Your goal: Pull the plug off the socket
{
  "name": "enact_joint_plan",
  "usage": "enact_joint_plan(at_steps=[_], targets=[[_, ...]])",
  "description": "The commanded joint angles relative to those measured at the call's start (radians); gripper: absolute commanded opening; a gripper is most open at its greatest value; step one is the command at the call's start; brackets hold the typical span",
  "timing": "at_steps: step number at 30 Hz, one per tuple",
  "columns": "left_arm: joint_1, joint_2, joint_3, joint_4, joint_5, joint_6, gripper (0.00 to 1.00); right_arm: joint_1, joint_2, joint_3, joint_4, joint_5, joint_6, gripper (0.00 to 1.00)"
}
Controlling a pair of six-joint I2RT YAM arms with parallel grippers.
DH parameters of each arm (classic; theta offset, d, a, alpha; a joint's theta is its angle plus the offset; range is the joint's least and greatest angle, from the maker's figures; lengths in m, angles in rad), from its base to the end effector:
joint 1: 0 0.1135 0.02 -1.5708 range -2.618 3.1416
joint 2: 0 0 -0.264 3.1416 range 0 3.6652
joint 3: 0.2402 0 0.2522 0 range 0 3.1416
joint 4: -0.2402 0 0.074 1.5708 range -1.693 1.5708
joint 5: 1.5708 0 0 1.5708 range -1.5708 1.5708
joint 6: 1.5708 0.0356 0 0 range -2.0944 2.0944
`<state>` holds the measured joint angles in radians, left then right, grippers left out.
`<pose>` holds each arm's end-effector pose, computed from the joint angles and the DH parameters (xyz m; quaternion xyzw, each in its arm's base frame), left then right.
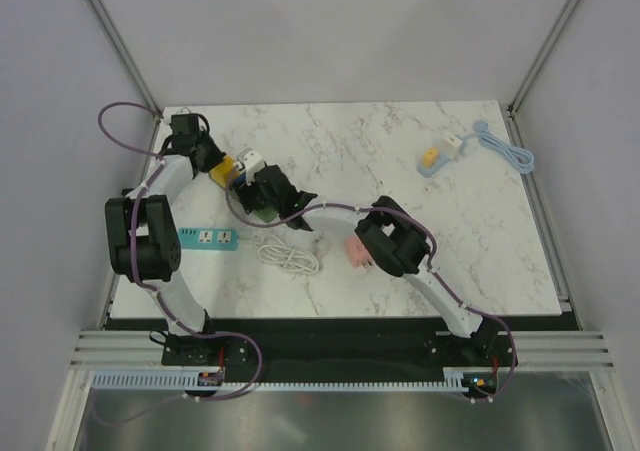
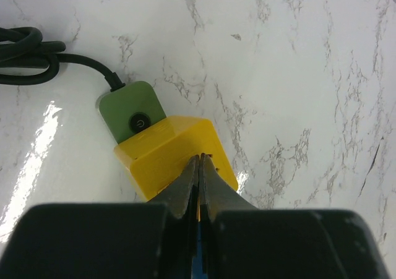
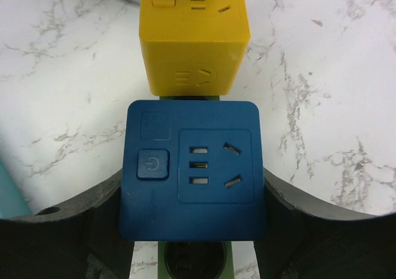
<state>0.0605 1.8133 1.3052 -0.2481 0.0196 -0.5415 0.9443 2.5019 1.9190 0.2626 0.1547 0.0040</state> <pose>0.4056 0.0239 0.2278 -0.2685 0.8780 -0.1031 0.3826 0.3404 0.4609 0.1520 -0.3259 0.7412 0.2107 0.5478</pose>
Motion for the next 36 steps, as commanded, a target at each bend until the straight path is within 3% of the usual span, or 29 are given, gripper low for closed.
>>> enact_joint_plan(at_steps=[1, 3, 7, 12, 14, 19, 22, 23, 25, 29, 33, 35, 36], targets=[[-0.019, 0.113, -0.076, -0.229, -0.066, 0.072, 0.02, -0.088, -0.139, -0.060, 0.099, -0.158, 0.221, 0.00], [-0.025, 0.119, -0.076, -0.230, -0.066, 0.074, 0.02, -0.114, -0.159, -0.081, 0.141, -0.242, 0.324, 0.00], [-0.039, 0.129, -0.075, -0.232, -0.078, 0.080, 0.02, -0.128, -0.178, -0.087, 0.133, -0.271, 0.329, 0.00], [-0.044, 0.139, -0.080, -0.235, -0.084, 0.077, 0.02, -0.030, -0.187, -0.092, 0.078, 0.056, 0.035, 0.00], [-0.047, 0.141, -0.081, -0.237, -0.086, 0.074, 0.02, -0.010, -0.175, -0.092, 0.090, 0.098, -0.030, 0.00], [-0.048, 0.120, -0.086, -0.235, -0.090, 0.081, 0.02, -0.032, -0.198, -0.130, 0.121, -0.001, 0.044, 0.00], [-0.090, 0.106, -0.092, -0.237, -0.115, 0.092, 0.02, -0.041, -0.290, -0.309, 0.311, -0.010, 0.037, 0.00], [-0.094, 0.107, -0.095, -0.238, -0.112, 0.087, 0.02, -0.053, -0.326, -0.357, 0.366, -0.030, 0.109, 0.00], [-0.099, 0.106, -0.107, -0.226, -0.096, 0.081, 0.02, -0.090, -0.328, -0.338, 0.342, -0.092, 0.178, 0.00], [-0.106, 0.064, -0.135, -0.186, -0.081, 0.075, 0.02, -0.110, -0.298, -0.311, 0.291, -0.075, 0.215, 0.00], [-0.100, -0.032, -0.110, -0.165, -0.072, 0.097, 0.02, -0.108, -0.293, -0.282, 0.241, -0.064, 0.176, 0.00], [-0.079, -0.074, -0.087, -0.164, -0.055, 0.103, 0.07, -0.116, -0.275, -0.269, 0.221, -0.075, 0.174, 0.00], [-0.067, -0.119, -0.067, -0.163, -0.026, 0.100, 0.18, -0.121, -0.270, -0.265, 0.221, -0.087, 0.183, 0.00]])
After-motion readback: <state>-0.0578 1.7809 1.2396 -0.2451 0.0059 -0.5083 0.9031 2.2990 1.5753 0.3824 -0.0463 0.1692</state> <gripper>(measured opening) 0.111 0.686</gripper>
